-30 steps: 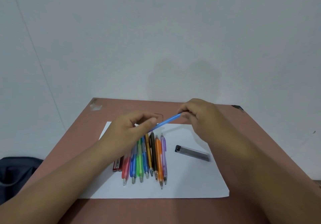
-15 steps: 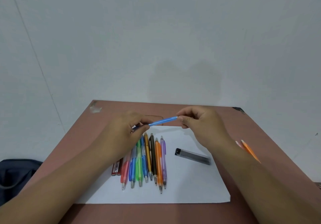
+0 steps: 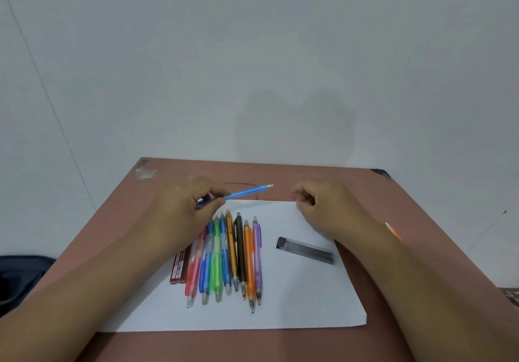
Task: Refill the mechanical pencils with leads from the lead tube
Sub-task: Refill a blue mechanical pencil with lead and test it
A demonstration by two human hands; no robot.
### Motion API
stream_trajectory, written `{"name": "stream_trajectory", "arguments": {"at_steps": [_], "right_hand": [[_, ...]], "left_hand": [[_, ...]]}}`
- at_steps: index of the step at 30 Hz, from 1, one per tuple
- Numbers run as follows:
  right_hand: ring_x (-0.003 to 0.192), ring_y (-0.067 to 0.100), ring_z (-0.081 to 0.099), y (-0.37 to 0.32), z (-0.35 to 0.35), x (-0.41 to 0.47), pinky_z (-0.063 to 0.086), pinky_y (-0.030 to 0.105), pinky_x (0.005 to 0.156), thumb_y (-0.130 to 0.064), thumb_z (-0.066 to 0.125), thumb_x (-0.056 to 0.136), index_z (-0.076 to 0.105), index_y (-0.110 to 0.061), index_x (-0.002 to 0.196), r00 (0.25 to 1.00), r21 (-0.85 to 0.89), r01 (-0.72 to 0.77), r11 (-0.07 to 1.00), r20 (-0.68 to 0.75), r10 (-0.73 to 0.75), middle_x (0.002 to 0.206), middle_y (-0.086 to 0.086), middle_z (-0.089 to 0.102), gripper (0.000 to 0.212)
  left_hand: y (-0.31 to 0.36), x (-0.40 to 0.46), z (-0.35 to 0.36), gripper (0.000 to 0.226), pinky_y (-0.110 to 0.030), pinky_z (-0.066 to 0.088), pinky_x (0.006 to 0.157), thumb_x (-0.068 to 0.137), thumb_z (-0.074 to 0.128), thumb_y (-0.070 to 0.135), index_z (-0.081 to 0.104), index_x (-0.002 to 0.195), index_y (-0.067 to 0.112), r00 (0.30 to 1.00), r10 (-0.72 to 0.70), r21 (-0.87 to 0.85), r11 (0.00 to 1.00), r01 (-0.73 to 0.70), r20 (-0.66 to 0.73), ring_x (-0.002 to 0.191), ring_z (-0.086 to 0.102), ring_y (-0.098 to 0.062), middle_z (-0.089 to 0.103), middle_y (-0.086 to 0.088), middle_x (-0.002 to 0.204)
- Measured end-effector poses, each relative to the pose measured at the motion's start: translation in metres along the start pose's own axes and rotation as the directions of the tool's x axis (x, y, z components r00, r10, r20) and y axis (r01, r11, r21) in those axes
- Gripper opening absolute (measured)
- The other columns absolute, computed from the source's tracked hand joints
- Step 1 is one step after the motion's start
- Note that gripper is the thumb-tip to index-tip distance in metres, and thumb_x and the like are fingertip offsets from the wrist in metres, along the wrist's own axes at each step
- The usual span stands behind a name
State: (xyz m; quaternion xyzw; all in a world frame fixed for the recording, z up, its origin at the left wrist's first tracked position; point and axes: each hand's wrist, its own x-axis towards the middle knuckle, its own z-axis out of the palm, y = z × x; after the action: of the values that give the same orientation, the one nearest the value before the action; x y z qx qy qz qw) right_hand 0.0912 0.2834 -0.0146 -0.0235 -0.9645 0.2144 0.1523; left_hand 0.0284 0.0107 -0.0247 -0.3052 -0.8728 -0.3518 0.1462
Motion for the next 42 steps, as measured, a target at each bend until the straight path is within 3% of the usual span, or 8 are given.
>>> {"name": "stream_trajectory", "arguments": {"at_steps": [11,14,18,27,31,36,39,42], "right_hand": [[0.076,-0.007,0.058,0.004,-0.003,0.001,0.041,0.002,0.068,-0.014,0.066,0.089,0.075,-0.025,0.108,0.992,0.078,-0.115,0.990,0.059,0.111,0.089,-0.019,0.067,0.024],[0.078,-0.008,0.055,0.000,-0.006,-0.002,0.038,0.002,0.070,-0.021,0.073,0.088,0.073,-0.027,0.111,0.998,0.090,-0.070,0.993,0.006,0.069,0.094,-0.020,0.065,0.023],[0.084,-0.007,0.058,-0.016,-0.005,-0.004,0.042,0.006,0.075,-0.017,0.072,0.092,0.075,-0.027,0.106,0.993,0.271,0.070,0.960,-0.113,-0.040,0.094,-0.021,0.066,0.018],[0.073,-0.001,0.057,-0.025,-0.003,-0.006,0.043,0.009,0.065,-0.017,0.074,0.091,0.078,-0.023,0.088,0.992,0.337,0.082,0.938,-0.120,-0.043,0.083,-0.013,0.067,0.008],[0.068,0.000,0.056,-0.012,-0.014,-0.005,0.040,0.008,0.064,-0.018,0.077,0.087,0.078,-0.023,0.080,0.983,0.249,0.057,0.967,-0.185,-0.010,0.077,-0.010,0.067,0.009],[0.070,-0.008,0.059,0.007,-0.020,-0.010,0.041,0.008,0.059,-0.022,0.073,0.086,0.077,-0.028,0.074,0.993,0.035,-0.114,0.993,0.025,0.114,0.074,-0.017,0.068,0.014],[0.071,-0.005,0.062,0.010,-0.016,-0.009,0.045,0.012,0.062,-0.024,0.073,0.085,0.075,-0.032,0.069,0.986,0.013,-0.148,0.989,0.073,0.147,0.073,-0.019,0.069,0.018],[0.068,-0.010,0.059,0.009,-0.015,-0.008,0.040,0.009,0.059,-0.024,0.076,0.084,0.078,-0.032,0.072,0.986,0.028,-0.146,0.989,0.087,0.143,0.069,-0.022,0.066,0.015]], "left_hand": [[-0.003,0.000,0.002,0.019,-0.018,0.047,0.071,0.091,0.067,0.033,0.070,0.109,0.040,1.000,-0.005,-0.013,1.000,0.005,0.017,0.092,0.059,0.004,0.061,0.028,0.096],[-0.002,0.000,0.002,0.020,-0.021,0.049,0.074,0.091,0.066,0.033,0.070,0.111,0.039,1.000,0.007,-0.011,1.000,-0.007,0.023,0.094,0.060,0.001,0.064,0.023,0.100],[0.000,0.000,0.001,0.021,-0.020,0.049,0.074,0.092,0.067,0.033,0.070,0.111,0.038,1.000,0.011,-0.006,1.000,-0.011,0.029,0.094,0.060,0.002,0.065,0.021,0.101],[0.008,-0.002,0.000,0.022,-0.022,0.050,0.078,0.092,0.067,0.030,0.071,0.113,0.034,0.999,0.021,0.000,1.000,-0.021,0.032,0.095,0.060,0.001,0.067,0.017,0.105],[0.004,-0.002,0.001,0.020,-0.021,0.050,0.076,0.092,0.066,0.031,0.071,0.111,0.036,0.999,0.012,-0.005,1.000,-0.012,0.031,0.093,0.060,0.002,0.066,0.020,0.102],[-0.003,-0.001,0.002,0.018,-0.020,0.049,0.073,0.091,0.067,0.033,0.070,0.107,0.041,1.000,0.011,-0.015,1.000,-0.011,0.019,0.092,0.060,0.003,0.064,0.025,0.099],[-0.002,0.000,0.004,0.017,-0.020,0.048,0.074,0.091,0.067,0.033,0.069,0.105,0.042,1.000,0.012,-0.008,1.000,-0.012,0.029,0.092,0.060,0.004,0.063,0.026,0.099],[-0.003,-0.001,0.004,0.017,-0.015,0.044,0.074,0.091,0.067,0.034,0.065,0.103,0.046,0.999,0.016,0.000,1.000,-0.016,0.039,0.094,0.058,0.008,0.061,0.029,0.100]]}}
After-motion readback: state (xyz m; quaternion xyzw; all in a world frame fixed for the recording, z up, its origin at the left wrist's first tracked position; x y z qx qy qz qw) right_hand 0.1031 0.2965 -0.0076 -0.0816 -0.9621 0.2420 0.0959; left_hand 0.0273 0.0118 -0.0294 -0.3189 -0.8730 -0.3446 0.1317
